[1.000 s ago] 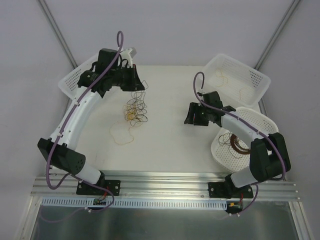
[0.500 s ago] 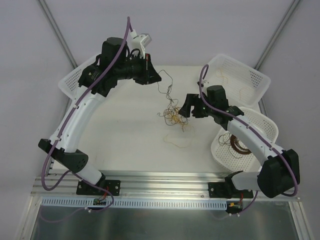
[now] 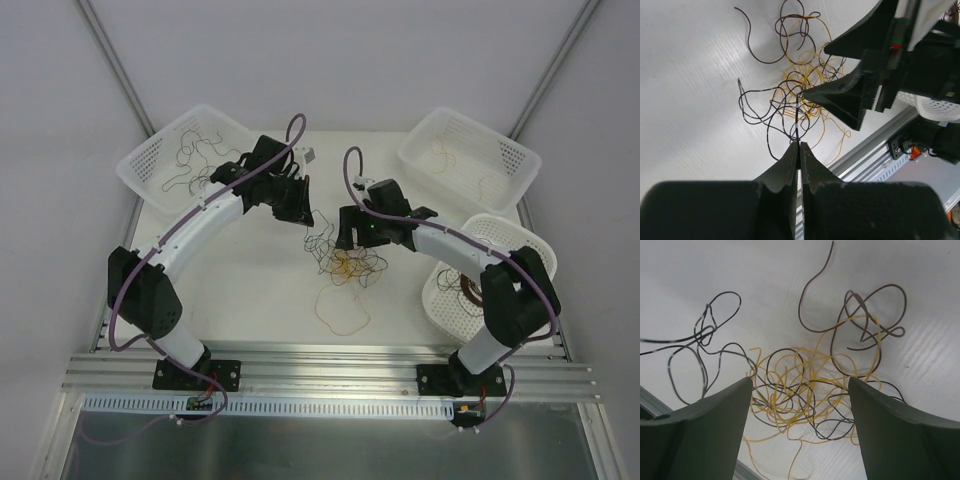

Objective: Untangle the cables

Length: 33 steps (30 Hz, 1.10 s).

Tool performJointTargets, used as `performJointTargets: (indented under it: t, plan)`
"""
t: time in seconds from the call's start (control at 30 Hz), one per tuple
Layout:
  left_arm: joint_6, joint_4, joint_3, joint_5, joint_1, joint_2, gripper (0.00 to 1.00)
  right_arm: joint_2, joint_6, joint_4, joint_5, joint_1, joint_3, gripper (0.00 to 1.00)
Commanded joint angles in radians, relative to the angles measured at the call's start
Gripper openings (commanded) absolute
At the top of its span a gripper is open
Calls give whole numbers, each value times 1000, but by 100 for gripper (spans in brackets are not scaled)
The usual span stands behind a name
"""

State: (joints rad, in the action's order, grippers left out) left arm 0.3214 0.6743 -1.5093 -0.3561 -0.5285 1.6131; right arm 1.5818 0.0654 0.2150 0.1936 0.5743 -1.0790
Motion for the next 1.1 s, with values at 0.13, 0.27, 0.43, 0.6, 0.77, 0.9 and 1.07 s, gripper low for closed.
performJointTargets:
  t: [0.13, 0.27, 0.43, 0.6, 0.77, 0.9, 1.07]
  plan:
    - [-7, -65, 26, 68, 2, -64, 0, 156, 8, -29, -25, 68, -76, 78]
    - [-24, -64, 35, 117, 24, -105, 0, 175, 8, -9, -65, 68, -44, 71]
    - [-22, -64, 29, 106, 103, -157, 0, 184, -13, 59, -155, 70, -9, 56]
    - [-31, -61, 0, 75, 218, -234, 0, 179, 7, 86, -223, 55, 31, 36]
    - [-71, -32, -61, 109, 303, -315, 0, 158, 45, 106, -243, -14, 82, 30]
    - [-140, 30, -153, 236, 363, -355, 0, 124, 76, 121, -247, -85, 116, 29]
    - [-270, 136, -282, 540, 392, -355, 0, 93, 112, 142, -238, -151, 148, 27]
